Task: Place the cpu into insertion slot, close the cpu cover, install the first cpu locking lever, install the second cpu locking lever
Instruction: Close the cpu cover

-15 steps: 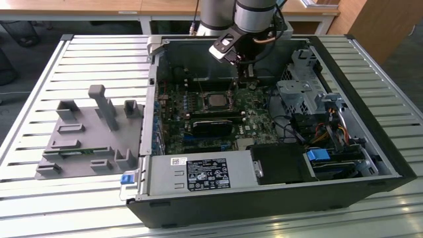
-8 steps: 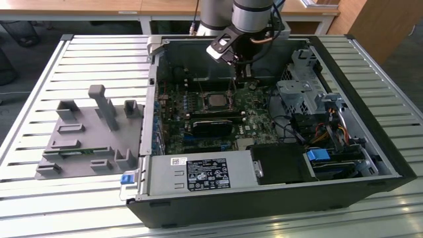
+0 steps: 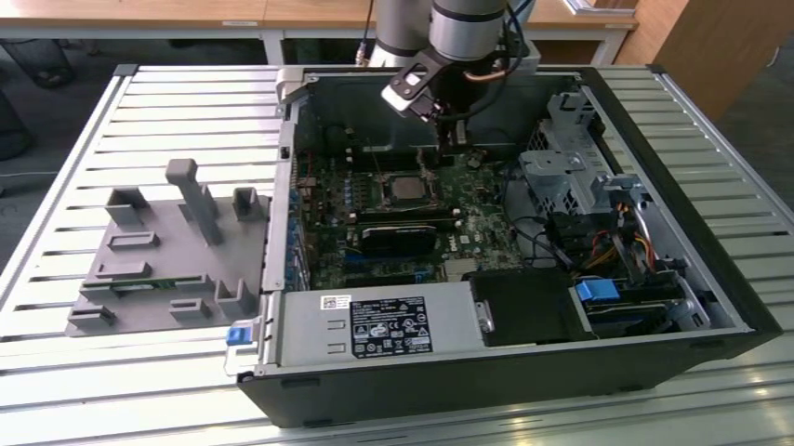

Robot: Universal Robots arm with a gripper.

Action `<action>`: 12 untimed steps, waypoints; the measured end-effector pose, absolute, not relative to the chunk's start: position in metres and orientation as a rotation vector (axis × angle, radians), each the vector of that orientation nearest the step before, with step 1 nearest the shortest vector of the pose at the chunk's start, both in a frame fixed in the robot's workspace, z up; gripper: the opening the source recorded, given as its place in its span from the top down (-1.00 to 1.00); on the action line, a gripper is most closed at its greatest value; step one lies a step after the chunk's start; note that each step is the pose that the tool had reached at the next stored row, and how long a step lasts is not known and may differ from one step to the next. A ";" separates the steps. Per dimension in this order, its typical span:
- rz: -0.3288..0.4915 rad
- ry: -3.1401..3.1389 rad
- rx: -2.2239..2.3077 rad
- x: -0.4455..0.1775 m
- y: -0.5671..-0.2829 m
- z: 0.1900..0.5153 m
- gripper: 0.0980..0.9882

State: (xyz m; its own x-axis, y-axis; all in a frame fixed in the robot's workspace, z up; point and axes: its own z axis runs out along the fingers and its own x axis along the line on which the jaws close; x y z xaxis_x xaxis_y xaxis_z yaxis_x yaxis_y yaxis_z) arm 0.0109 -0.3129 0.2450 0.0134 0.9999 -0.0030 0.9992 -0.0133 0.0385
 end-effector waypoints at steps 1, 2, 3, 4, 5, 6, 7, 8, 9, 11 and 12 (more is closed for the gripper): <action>0.039 2.186 2.215 0.010 -0.313 0.245 0.98; 0.039 2.186 2.215 0.010 -0.313 0.245 0.98; 0.039 2.186 2.215 0.009 -0.313 0.245 0.98; 0.039 2.186 2.215 0.008 -0.313 0.245 0.98; 0.039 2.186 2.215 0.007 -0.313 0.244 0.98; 0.039 2.186 2.215 0.006 -0.313 0.244 0.98; 0.039 2.186 2.215 0.004 -0.313 0.243 0.98; 0.039 2.186 2.215 0.002 -0.313 0.243 0.98; 0.039 2.186 2.215 0.000 -0.313 0.243 0.98; 0.038 2.186 2.215 -0.006 -0.313 0.242 0.98; 0.039 2.186 2.215 -0.009 -0.313 0.242 0.98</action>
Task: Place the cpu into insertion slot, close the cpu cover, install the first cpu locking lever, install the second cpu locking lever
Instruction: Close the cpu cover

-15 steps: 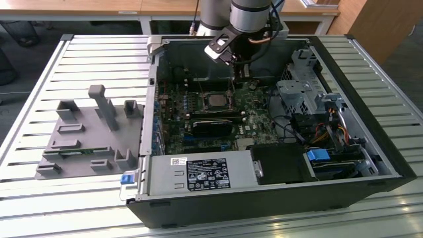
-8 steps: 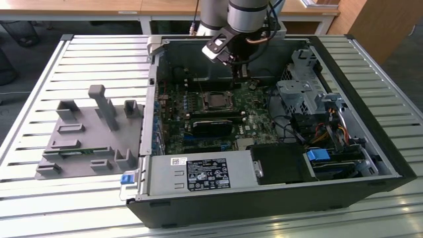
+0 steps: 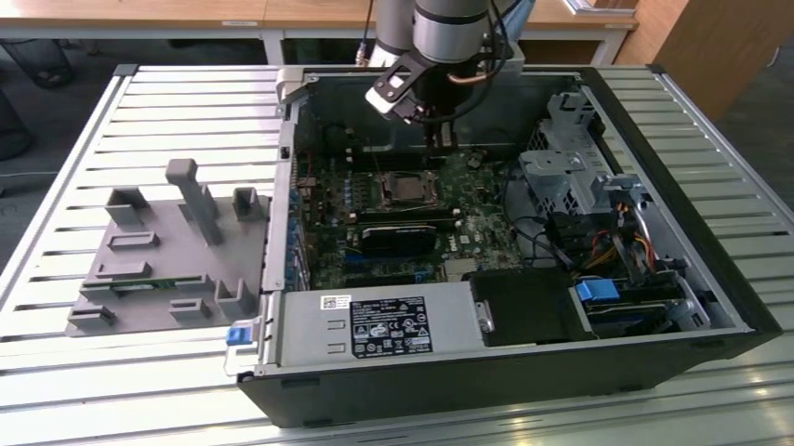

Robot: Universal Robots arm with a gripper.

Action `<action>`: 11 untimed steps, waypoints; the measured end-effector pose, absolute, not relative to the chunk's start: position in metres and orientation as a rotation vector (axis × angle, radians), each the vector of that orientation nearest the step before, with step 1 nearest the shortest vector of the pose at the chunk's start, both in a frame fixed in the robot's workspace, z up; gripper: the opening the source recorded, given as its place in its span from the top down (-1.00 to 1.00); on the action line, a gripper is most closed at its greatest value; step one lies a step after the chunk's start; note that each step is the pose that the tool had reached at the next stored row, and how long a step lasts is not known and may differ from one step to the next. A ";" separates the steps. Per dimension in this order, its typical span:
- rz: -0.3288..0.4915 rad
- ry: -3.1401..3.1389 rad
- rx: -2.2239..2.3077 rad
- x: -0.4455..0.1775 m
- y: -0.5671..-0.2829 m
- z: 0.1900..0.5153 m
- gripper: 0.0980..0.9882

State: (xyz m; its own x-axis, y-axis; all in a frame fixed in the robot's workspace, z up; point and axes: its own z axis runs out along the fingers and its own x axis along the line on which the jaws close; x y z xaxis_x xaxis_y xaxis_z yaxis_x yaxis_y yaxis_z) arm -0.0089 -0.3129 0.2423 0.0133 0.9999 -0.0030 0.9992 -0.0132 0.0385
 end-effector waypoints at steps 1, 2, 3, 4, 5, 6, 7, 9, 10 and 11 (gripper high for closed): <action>0.039 2.186 2.215 -0.012 -0.313 0.242 0.98; 0.039 2.186 2.215 -0.014 -0.313 0.242 0.98; 0.039 2.186 2.215 -0.016 -0.313 0.242 0.98; 0.039 2.186 2.215 -0.017 -0.313 0.242 0.98; 0.038 2.185 2.215 -0.017 -0.313 0.242 0.98; 0.039 2.185 2.214 -0.017 -0.313 0.242 0.98; 0.040 2.185 2.214 -0.017 -0.313 0.241 0.98; 0.040 2.192 2.207 -0.018 -0.313 0.239 0.98; 0.040 2.199 2.201 -0.019 -0.313 0.237 0.98; 0.040 2.206 2.194 -0.020 -0.313 0.235 0.98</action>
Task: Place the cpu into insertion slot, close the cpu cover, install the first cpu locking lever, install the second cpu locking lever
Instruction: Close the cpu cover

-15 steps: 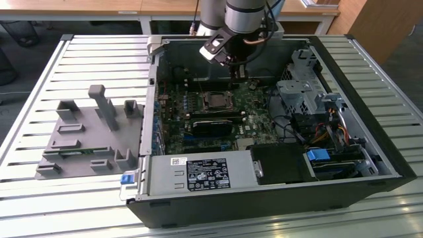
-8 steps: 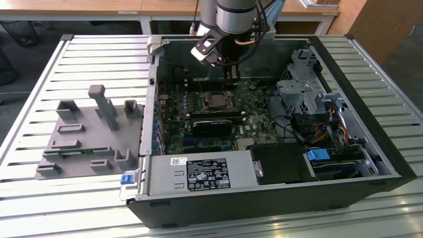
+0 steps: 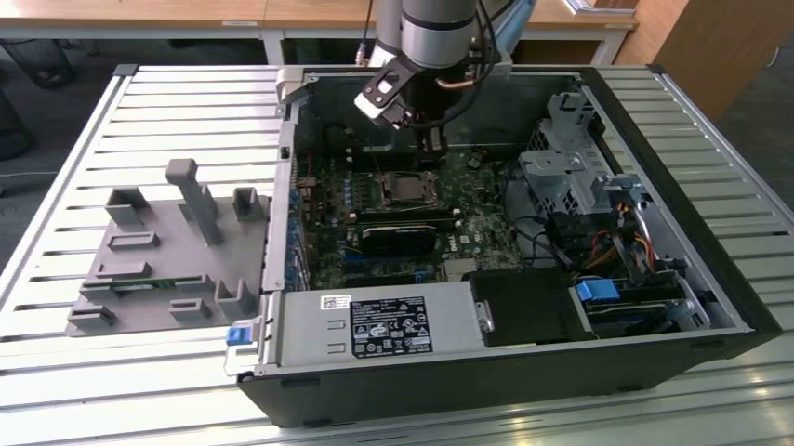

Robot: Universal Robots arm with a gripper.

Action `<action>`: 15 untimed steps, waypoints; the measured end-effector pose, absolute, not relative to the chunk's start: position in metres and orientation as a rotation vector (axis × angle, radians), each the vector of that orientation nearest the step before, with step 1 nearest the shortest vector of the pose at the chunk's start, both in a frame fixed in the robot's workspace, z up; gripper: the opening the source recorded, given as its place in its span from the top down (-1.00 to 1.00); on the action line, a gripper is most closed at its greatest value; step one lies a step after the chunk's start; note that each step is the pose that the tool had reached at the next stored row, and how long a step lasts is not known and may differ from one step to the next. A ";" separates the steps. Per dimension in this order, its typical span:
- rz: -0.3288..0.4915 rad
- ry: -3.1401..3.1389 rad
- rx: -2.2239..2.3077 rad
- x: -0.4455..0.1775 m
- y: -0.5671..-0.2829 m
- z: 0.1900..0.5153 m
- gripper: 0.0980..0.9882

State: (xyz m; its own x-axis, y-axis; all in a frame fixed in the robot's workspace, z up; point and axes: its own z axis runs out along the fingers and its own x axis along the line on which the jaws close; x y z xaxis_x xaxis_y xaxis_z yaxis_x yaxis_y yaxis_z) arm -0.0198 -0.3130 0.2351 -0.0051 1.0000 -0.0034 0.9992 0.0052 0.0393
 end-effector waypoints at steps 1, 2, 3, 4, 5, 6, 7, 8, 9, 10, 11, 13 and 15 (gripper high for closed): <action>0.039 2.212 2.189 -0.021 -0.313 0.233 0.98; 0.039 2.216 2.185 -0.022 -0.314 0.232 0.98; 0.038 2.218 2.184 -0.024 -0.314 0.231 0.98; 0.037 2.218 2.184 -0.026 -0.315 0.230 0.98; 0.037 2.218 2.184 -0.027 -0.316 0.229 0.98; 0.037 2.218 2.184 -0.030 -0.316 0.229 0.98; 0.037 2.219 2.184 -0.033 -0.316 0.228 0.98; 0.037 2.218 2.184 -0.037 -0.317 0.228 0.98; 0.037 2.218 2.184 -0.039 -0.317 0.227 0.98; 0.037 2.218 2.184 -0.041 -0.317 0.227 0.98; 0.037 2.218 2.184 -0.042 -0.317 0.226 0.98; 0.037 2.218 2.184 -0.043 -0.317 0.223 0.98; 0.037 2.218 2.184 -0.044 -0.317 0.221 0.98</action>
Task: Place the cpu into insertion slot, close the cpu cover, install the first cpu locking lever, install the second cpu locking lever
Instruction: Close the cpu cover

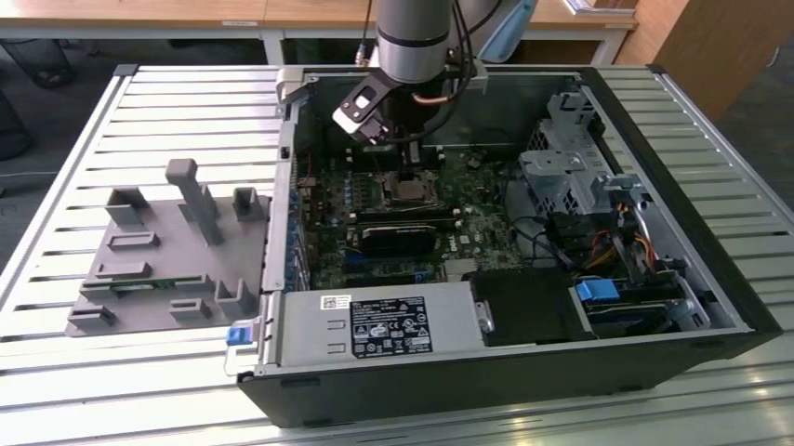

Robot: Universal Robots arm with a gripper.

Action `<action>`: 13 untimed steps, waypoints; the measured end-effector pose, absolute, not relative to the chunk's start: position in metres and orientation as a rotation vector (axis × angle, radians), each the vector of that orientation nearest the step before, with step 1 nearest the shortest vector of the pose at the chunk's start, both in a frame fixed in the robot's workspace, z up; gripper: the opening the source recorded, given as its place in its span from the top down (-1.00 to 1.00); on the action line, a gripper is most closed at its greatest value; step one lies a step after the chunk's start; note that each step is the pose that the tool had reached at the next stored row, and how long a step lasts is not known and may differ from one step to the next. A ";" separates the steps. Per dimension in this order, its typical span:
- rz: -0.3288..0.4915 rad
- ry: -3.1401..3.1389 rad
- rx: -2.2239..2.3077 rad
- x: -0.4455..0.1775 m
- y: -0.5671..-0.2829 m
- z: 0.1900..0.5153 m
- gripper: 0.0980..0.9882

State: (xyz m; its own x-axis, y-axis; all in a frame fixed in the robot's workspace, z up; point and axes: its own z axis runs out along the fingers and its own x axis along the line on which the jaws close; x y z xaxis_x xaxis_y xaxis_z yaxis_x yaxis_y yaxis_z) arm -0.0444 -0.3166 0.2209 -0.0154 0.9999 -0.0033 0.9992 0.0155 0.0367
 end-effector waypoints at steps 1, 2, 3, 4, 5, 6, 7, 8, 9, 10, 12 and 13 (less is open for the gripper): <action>0.037 2.218 2.184 -0.045 -0.317 0.221 0.98; 0.037 2.218 2.184 -0.045 -0.317 0.220 0.98; 0.037 2.218 2.184 -0.045 -0.317 0.220 0.98; 0.037 2.218 2.184 -0.046 -0.317 0.219 0.98; 0.037 2.218 2.184 -0.046 -0.317 0.218 0.98; 0.037 2.218 2.184 -0.047 -0.317 0.217 0.98; 0.037 2.218 2.184 -0.048 -0.317 0.215 0.98; 0.037 2.218 2.184 -0.050 -0.317 0.214 0.98; 0.037 2.218 2.184 -0.051 -0.317 0.213 0.98; 0.037 2.218 2.184 -0.053 -0.317 0.212 0.98; 0.037 2.218 2.184 -0.056 -0.317 0.210 0.98; 0.037 2.218 2.184 -0.056 -0.317 0.209 0.98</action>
